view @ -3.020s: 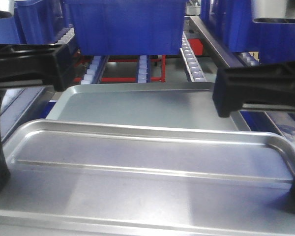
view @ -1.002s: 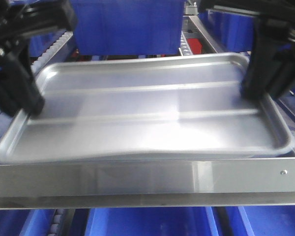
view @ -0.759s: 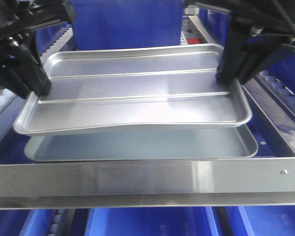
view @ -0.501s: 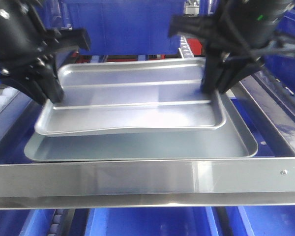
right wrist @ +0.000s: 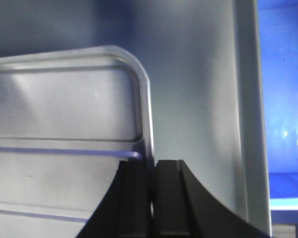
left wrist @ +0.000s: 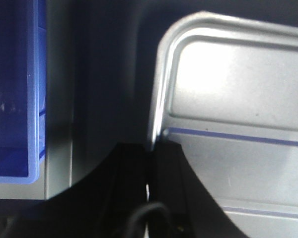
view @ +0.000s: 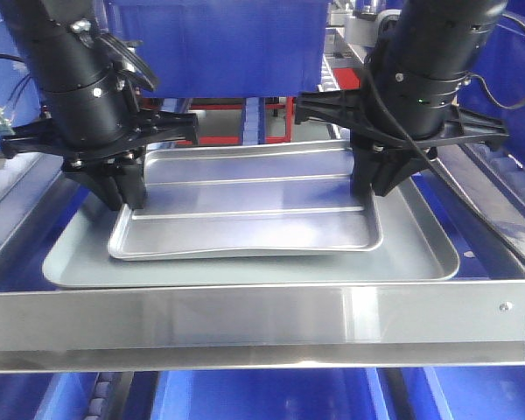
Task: Grab silver tray and stack on right shelf
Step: 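Lower the silver tray with both grippers into the larger grey tray, then open both grippers to release the silver tray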
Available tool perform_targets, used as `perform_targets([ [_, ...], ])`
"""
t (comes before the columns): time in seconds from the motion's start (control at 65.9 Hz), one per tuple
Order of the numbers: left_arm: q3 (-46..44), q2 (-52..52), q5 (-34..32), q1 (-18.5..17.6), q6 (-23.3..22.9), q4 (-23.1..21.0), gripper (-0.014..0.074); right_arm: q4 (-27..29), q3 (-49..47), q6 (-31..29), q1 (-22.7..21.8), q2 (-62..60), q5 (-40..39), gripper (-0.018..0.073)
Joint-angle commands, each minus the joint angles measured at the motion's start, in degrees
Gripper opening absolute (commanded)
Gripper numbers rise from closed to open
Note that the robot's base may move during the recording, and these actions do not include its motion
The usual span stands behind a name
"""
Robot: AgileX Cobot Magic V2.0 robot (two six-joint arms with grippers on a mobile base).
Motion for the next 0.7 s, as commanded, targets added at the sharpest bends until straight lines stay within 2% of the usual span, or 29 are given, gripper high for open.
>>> perform_targets([
  [0.0, -3.15, -2.54, -0.36, 0.58, -1.50, 0.56, -0.0098, -1.35, -1.99, 0.09, -0.54, -2.65, -3.42, 0.0153],
  [0.091, -4.10, -2.52, 2.43, 0.58, -1.08, -0.07, -0.0062, -1.46, -1.99, 0.09, -0.54, -2.42, -4.35, 0.0288],
  [0.152, -4.10, -2.52, 2.94, 1.02, -0.20, -0.22, 0.0046, -1.46, -1.99, 0.09, -0.54, -2.36, -4.75, 0.0379],
  [0.182, -4.10, -2.41, 2.94, 1.03, -0.21, -0.21, 0.0131, -1.46, -1.99, 0.09, -0.54, -2.36, -4.82, 0.0423],
  [0.243, -4.10, -2.27, 2.67, 1.18, -0.21, -0.21, 0.0276, -1.46, -1.99, 0.09, -0.54, -2.36, -4.82, 0.0456],
  [0.288, -4.10, -2.27, 2.67, 1.28, -0.21, -0.33, 0.0335, -1.46, -1.99, 0.09, -0.54, -2.36, -4.76, 0.0455],
  [0.319, -4.10, -2.27, 2.67, 1.28, -0.21, -0.33, 0.0342, -1.46, -1.99, 0.09, -0.54, -2.36, -4.76, 0.0451],
  [0.44, -4.10, -2.27, 2.07, 1.28, -0.21, 0.33, 0.0316, -1.46, -1.99, 0.09, -0.54, -2.36, -4.76, 0.0401],
  [0.516, -4.34, -2.40, 2.13, 1.43, -0.21, 1.87, 0.0265, -1.46, -2.06, 0.09, -0.54, -2.77, -4.72, 0.0330],
  [0.592, -5.75, -2.52, 5.25, 1.43, -0.21, 2.96, 0.0147, -1.61, -2.06, 0.09, -0.54, -3.72, -4.48, 0.0181],
  [0.653, -7.03, -2.52, 8.48, 1.43, -0.21, 4.12, -0.0003, -2.40, -2.06, 0.09, -0.54, -4.63, -4.48, 0.0046],
  [0.683, -7.57, -2.52, 9.01, 1.43, -0.21, 4.41, -0.0070, -2.89, -2.06, 0.09, -0.54, -5.02, -4.75, 0.0052],
])
